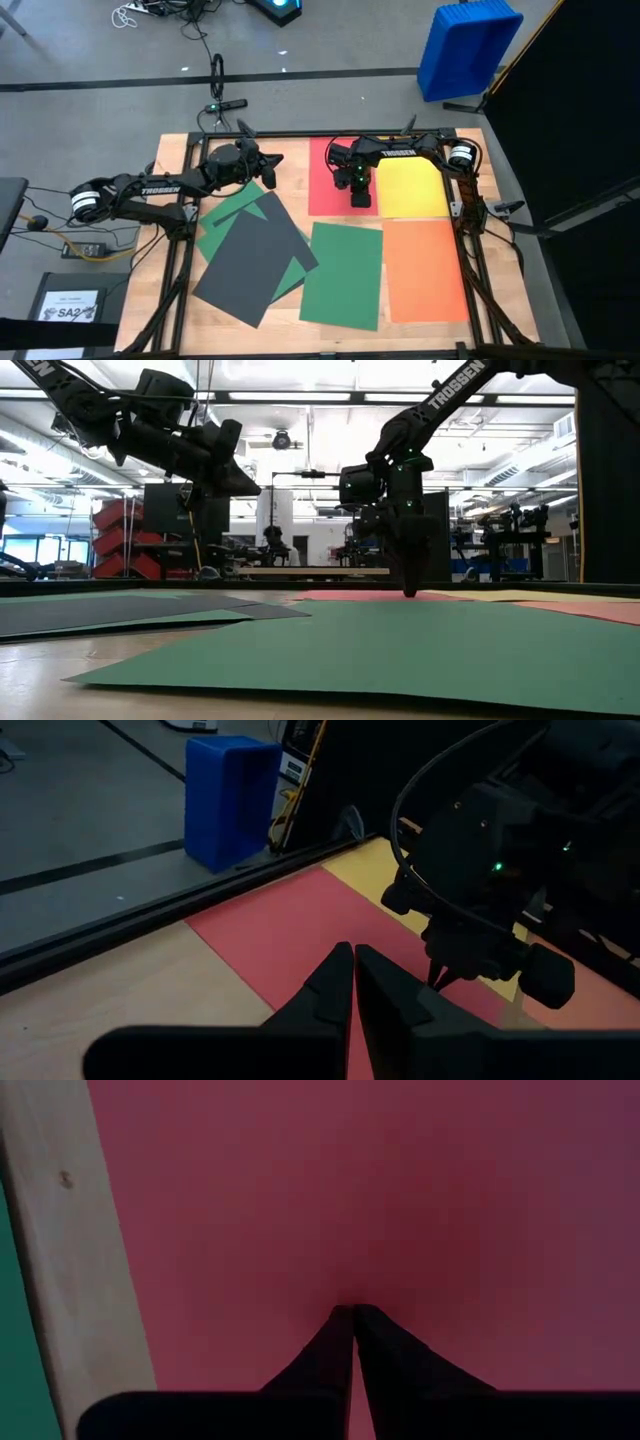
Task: Organize paper
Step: Stack the pink colored paper on top of the pink colored papers
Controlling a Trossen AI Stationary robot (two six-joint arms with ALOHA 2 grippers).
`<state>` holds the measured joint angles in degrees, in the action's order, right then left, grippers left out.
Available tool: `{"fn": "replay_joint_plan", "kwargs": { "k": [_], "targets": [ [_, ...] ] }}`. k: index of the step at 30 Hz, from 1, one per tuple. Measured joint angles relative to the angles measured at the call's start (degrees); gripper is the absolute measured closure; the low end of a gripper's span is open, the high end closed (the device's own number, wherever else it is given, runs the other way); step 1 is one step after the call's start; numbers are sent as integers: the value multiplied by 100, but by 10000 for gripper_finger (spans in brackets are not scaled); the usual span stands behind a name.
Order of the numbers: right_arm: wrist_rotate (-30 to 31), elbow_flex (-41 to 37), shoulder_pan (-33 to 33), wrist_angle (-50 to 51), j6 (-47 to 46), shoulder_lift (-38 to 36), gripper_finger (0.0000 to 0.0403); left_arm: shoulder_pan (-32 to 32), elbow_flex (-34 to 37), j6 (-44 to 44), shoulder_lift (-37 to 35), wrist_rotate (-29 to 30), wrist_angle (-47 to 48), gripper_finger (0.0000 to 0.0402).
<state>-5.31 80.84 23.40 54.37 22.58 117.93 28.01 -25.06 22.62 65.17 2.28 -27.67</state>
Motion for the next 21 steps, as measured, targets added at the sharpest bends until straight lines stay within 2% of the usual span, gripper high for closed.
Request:
{"fn": "replay_joint_plan", "kwargs": {
  "k": [21],
  "targets": [
    [184, 280, -79, 171, -164, 42, 403, -1, 0, 2, 0, 2, 71, 402]
  ]
}}
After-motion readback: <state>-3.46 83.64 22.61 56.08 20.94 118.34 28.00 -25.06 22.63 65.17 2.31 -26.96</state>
